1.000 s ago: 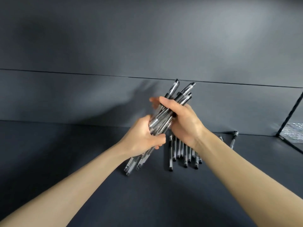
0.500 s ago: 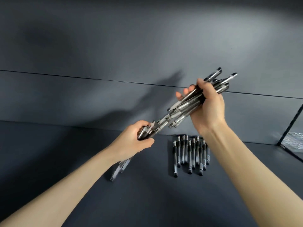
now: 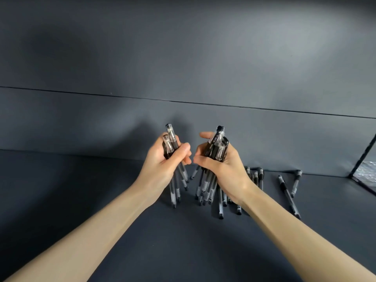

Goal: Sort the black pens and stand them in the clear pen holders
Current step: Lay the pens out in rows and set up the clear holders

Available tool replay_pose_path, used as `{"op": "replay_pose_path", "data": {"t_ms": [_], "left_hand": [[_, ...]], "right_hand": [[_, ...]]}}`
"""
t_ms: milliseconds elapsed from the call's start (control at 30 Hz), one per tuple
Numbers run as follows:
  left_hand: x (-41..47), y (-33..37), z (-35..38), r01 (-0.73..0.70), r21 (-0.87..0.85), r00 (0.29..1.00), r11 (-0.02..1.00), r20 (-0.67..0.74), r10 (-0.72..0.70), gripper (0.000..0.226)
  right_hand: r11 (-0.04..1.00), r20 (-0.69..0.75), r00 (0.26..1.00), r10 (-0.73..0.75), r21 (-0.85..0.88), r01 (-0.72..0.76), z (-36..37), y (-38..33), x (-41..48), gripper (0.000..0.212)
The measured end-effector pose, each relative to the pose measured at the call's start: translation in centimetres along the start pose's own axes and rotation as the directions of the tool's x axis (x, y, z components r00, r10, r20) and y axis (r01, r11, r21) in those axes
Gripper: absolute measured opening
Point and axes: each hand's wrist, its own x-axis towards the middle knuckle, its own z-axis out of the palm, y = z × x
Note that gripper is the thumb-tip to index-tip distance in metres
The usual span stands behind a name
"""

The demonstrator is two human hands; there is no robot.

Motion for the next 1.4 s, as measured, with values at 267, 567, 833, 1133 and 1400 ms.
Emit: {"op": "replay_pose_path", "data": {"t_ms": [267,567,833,1133,1400], "left_hand": [[0.3,-0.4,-0.5,0.023,-0.031,0.998,0.999,0.053,-0.022,0.006],[0.5,-0.4,-0.6,0.098,-0.017,0.973,0.995,0.21,-0.093,0.014],[0.7,-0.3,0.0,0.053,0.117,0.95,0.992,0.3,-0.086,0.038],[0.3,-0.2,-0.2,-0.001,0.261,0.902,0.965,0.416,-0.112,0.049],[1.1,1.8,0.1,0.051,0.049,0.959,0.997,0.277,-0.063,0.082]], "right_hand": [[0.992,0.006,0.999,0.045,-0.117,-0.044,-0.2,0.9,-0.7,0.018],[0.979,0.092,0.975,0.202,-0.012,-0.201,-0.5,2.0,-1.0,0.031],[0.983,0.234,0.955,0.185,-0.056,-0.177,0.1,1.6,-1.1,0.041],[0.972,0.259,0.939,0.228,-0.118,-0.204,1.2,1.6,-1.3,0.026],[0.963,0.219,0.945,0.244,-0.167,-0.21,1.5,1.5,-0.7,0.023]]}}
